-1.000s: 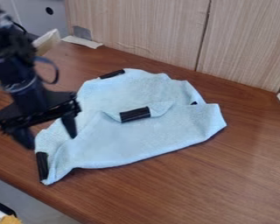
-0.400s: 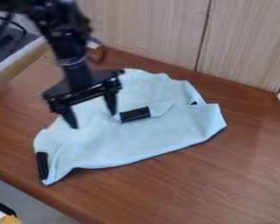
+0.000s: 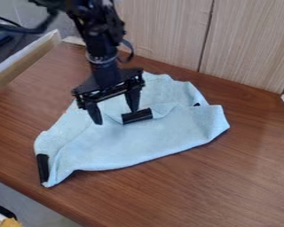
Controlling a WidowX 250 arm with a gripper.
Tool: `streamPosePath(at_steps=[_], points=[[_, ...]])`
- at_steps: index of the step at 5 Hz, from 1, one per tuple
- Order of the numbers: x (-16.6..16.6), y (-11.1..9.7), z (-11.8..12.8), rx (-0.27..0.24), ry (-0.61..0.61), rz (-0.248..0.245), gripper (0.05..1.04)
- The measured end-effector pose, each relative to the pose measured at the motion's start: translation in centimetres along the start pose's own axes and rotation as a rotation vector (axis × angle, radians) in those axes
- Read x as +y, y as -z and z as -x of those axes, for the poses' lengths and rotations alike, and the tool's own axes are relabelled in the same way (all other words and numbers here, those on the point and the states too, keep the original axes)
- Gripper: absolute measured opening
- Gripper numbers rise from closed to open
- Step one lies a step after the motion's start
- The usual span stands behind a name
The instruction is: Unfold the cloth from top right to bottom left
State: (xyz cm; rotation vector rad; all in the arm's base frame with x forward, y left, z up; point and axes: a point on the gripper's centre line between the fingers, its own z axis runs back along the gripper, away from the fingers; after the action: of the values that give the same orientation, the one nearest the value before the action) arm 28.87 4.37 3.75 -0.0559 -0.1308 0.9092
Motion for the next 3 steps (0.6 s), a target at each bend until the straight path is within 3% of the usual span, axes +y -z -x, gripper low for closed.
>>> streamPosePath(at_steps=[2,3], points=[[-1.8,2.1,-0.5,-0.009,-0.073,-0.017,0.950],[-2.2,2.5,-0.6,-0.028,-0.068,-0.031,0.672]])
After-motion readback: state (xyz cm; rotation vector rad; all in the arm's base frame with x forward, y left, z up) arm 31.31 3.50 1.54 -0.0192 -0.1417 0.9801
